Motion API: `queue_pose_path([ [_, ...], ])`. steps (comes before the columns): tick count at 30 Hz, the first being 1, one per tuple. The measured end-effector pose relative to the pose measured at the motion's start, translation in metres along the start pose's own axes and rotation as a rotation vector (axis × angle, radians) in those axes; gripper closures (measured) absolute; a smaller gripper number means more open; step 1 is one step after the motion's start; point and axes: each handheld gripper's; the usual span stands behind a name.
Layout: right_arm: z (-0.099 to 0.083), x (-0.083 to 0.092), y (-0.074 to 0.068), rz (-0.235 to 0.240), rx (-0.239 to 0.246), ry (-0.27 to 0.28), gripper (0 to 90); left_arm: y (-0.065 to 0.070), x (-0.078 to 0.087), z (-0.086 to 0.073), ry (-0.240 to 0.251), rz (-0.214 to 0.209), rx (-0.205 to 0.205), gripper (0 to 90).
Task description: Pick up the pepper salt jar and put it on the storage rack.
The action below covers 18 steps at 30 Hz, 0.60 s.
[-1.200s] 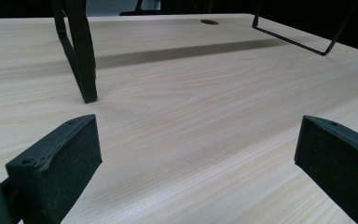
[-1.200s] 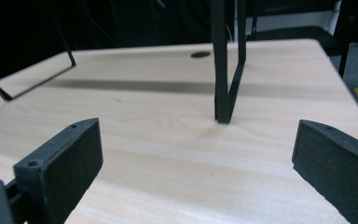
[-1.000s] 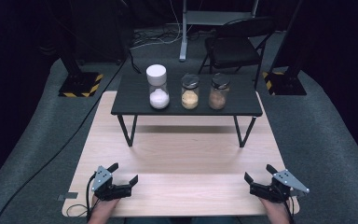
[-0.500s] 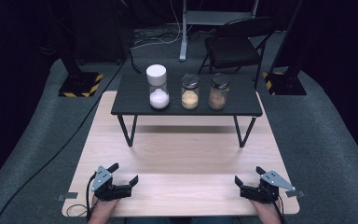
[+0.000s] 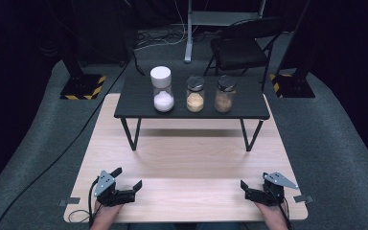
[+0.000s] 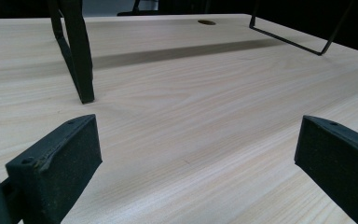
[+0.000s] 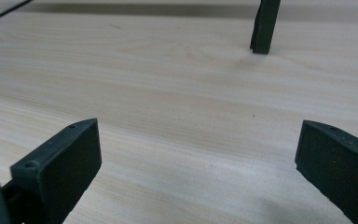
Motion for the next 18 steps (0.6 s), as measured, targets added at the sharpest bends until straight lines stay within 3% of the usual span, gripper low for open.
queue_pose_path([
  [9,0.003,-0.013,-0.001,0.022,0.004,-0.15,0.0,0.0,0.0,0.0,-0.001,-0.003,-0.002,0.1],
  [18,0.004,-0.015,0.0,0.022,0.001,-0.179,0.0,0.0,0.0,0.0,-0.002,-0.005,-0.004,0.1],
])
Point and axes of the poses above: each handheld gripper's, and its own axes: x roughly backward along the jaws, z roughly out of its top, y roughly to its right, and after that the axes turned 7 degrees about y, right-handed
